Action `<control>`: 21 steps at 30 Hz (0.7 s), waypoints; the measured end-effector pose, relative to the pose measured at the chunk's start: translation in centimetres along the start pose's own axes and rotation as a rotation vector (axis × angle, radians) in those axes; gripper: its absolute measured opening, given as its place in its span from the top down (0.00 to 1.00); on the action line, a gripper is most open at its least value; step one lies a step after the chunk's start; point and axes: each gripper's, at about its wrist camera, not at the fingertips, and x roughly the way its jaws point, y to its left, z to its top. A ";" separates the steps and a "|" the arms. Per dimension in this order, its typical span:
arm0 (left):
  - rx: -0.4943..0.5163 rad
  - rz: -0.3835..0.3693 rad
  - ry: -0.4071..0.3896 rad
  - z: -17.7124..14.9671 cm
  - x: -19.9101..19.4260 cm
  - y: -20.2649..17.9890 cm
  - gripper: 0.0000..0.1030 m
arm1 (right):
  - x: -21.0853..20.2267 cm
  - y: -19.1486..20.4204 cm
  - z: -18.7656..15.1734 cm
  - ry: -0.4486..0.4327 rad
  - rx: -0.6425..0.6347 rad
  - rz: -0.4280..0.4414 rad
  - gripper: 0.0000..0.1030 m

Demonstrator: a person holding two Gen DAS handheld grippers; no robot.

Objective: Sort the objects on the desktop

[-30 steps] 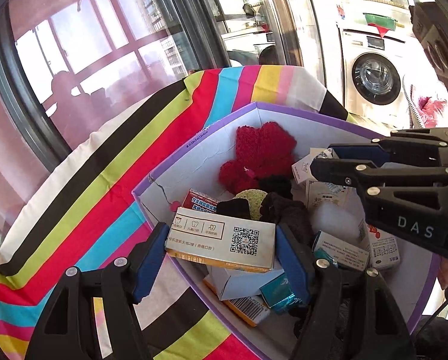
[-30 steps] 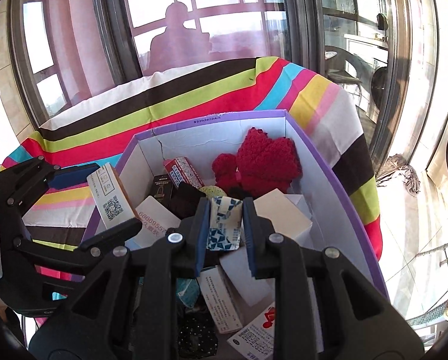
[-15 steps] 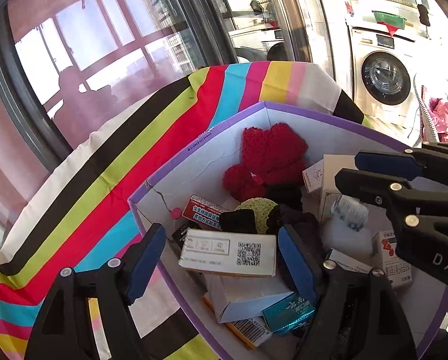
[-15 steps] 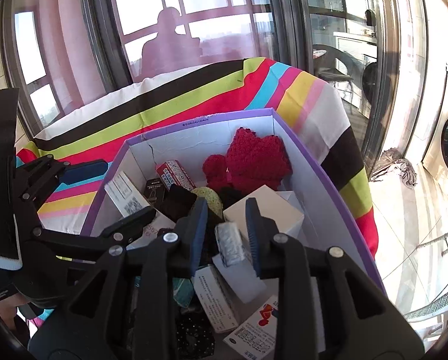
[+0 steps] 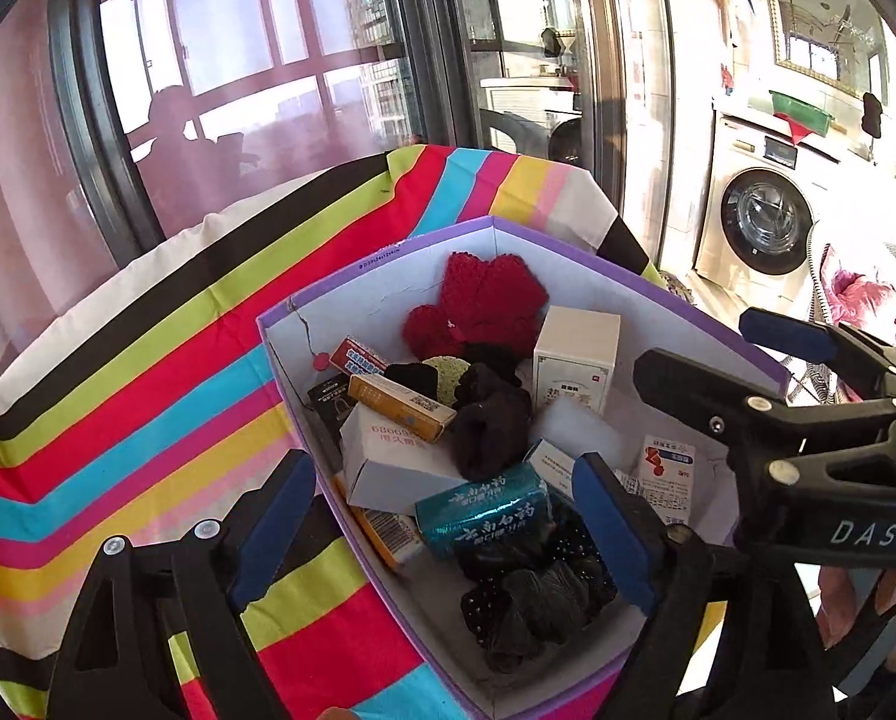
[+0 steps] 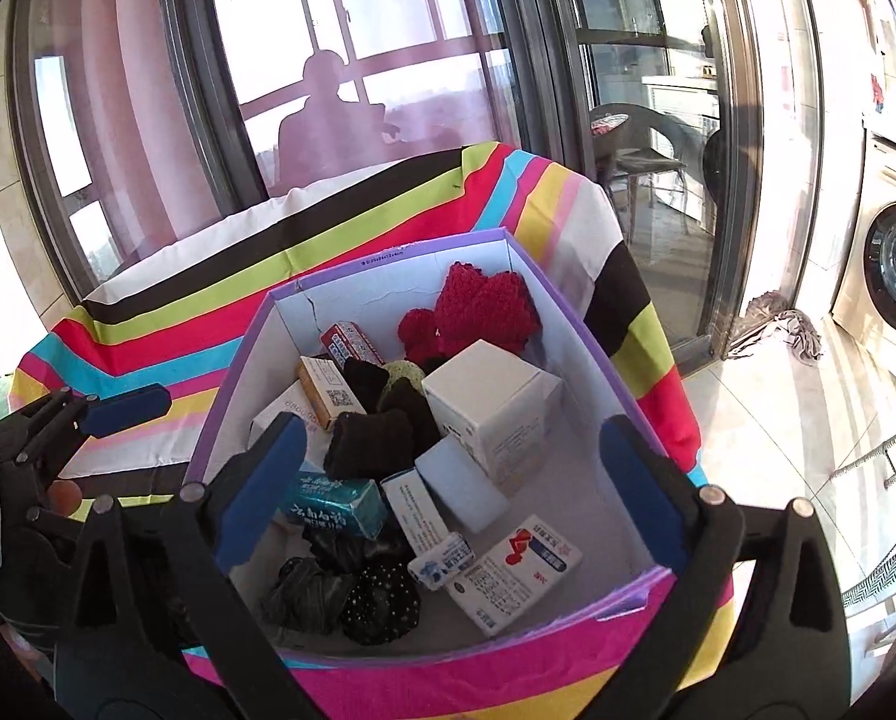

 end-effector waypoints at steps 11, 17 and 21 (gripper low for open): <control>-0.020 0.090 -0.024 -0.7 -2.2 -1.8 0.01 | -2.2 0.4 -0.6 -0.019 -0.041 -0.034 0.01; -0.041 0.070 -0.019 -0.6 -2.1 -1.5 0.00 | -1.9 0.6 -0.7 0.003 -0.028 0.024 0.01; -0.060 0.043 -0.004 -0.6 -1.7 -1.4 0.00 | -1.8 0.5 -0.8 0.012 -0.023 0.015 0.01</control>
